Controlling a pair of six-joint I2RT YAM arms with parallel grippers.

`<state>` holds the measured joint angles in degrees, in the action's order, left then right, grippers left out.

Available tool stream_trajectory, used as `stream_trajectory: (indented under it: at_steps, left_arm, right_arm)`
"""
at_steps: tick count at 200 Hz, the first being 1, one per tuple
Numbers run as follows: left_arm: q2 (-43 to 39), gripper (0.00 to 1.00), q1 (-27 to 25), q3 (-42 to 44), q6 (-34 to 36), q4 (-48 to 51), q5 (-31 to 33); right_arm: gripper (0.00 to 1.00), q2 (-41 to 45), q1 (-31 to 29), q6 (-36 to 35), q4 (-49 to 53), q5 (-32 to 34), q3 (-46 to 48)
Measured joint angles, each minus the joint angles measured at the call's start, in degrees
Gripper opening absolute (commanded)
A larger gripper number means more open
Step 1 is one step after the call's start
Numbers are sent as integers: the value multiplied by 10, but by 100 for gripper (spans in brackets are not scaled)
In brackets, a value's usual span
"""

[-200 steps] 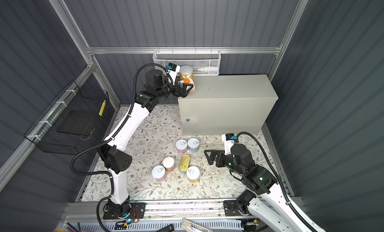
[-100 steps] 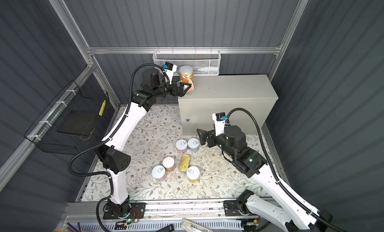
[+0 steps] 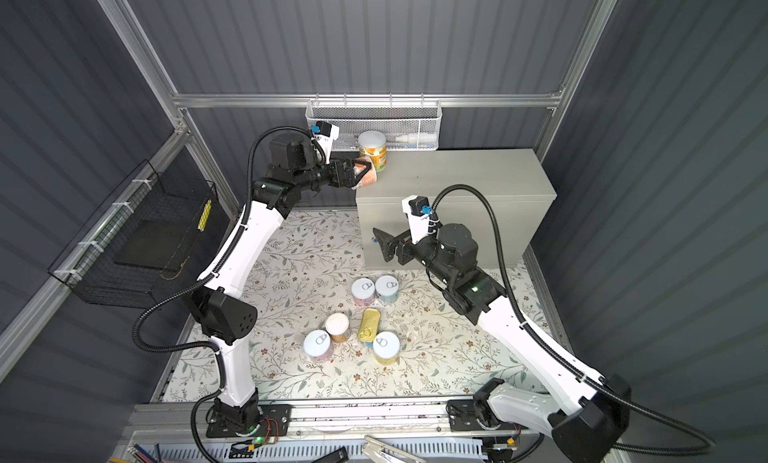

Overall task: Place and organize the canned foods onto the counter
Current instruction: 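Close the right gripper on the orange can while the left gripper holds it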

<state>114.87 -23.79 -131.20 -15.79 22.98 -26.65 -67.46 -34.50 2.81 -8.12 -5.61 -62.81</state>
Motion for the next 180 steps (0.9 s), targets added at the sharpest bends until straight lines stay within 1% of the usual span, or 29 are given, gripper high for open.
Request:
stream_trajectory:
  at_steps: [61, 107, 180]
  left_arm:
    - [0, 100, 0, 8, -33, -15, -24]
    - [0, 100, 0, 9, -44, -15, -28]
    - [-3, 100, 0, 9, -55, -15, -47]
  right_arm:
    - [99, -85, 1, -16, -77, -15, -16]
    - [99, -142, 1, -18, -151, -17, -24]
    - [99, -194, 1, -40, -194, -15, -93]
